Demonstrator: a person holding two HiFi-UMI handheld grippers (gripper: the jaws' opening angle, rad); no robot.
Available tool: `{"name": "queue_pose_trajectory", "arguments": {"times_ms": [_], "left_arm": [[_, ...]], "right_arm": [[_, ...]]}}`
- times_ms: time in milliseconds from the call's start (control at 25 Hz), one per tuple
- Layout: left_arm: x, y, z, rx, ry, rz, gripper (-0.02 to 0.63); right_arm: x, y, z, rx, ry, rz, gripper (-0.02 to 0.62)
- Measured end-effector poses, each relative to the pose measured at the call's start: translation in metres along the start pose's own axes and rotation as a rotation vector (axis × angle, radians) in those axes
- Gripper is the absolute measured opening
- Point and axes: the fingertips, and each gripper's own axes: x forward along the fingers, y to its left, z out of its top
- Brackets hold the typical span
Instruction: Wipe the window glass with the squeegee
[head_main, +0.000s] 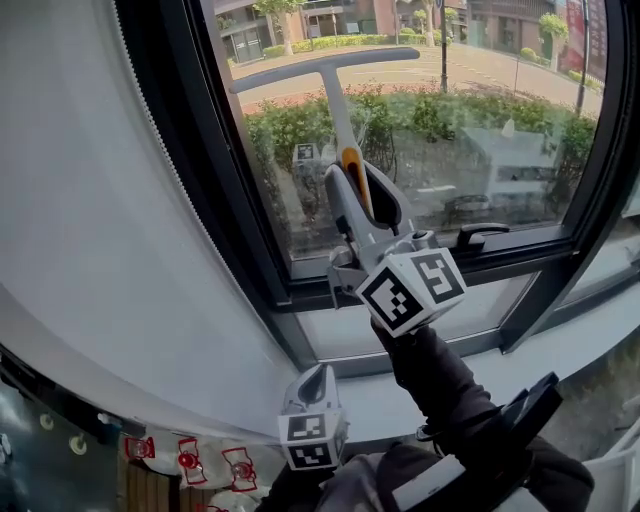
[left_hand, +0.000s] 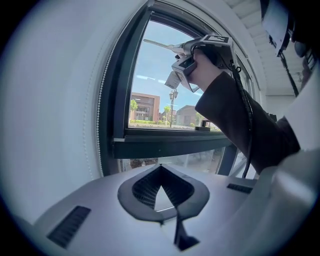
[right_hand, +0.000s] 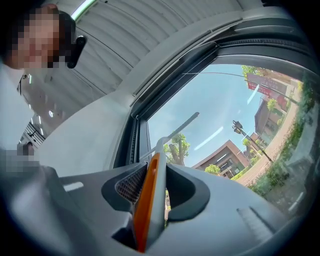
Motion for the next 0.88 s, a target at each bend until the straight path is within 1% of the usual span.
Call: {"name": "queue_pose_trajectory", "arguments": {"times_ms": [120, 240, 400, 560, 720, 880], "left_arm": [[-0.002, 0.007, -0.001, -0.009, -0.004, 0.017, 0.0], [-0.005, 0.008, -0.002, -0.01, -0.002, 0.022, 0.0], [-0.006, 0.007, -0.003, -0.004, -0.007, 0.022, 0.0], [-0.01, 0.018, 0.009, -0.009, -0.042, 0.062, 0.0], [-0.021, 0.012, 0.007, -0.01, -0.024, 0.064, 0.0], [-0.018, 0.007, 0.01, -0.003, -0.046, 0.066, 0.0]], "right_arm": [[0.006, -0.001, -0.005, -0.013, 0.0, -0.004, 0.112], [0.012, -0.004, -0.009, 0.001, 0.009, -0.006, 0.112], [0.014, -0.02, -0.016, 0.014, 0.037, -0.028, 0.109], [0.026, -0.021, -0.025, 0.002, 0.048, -0.001, 0.106], [0.02, -0.022, -0.027, 0.012, 0.066, -0.005, 0.104], [0.02, -0.022, -0.023, 0.0, 0.061, 0.021, 0.104]]}}
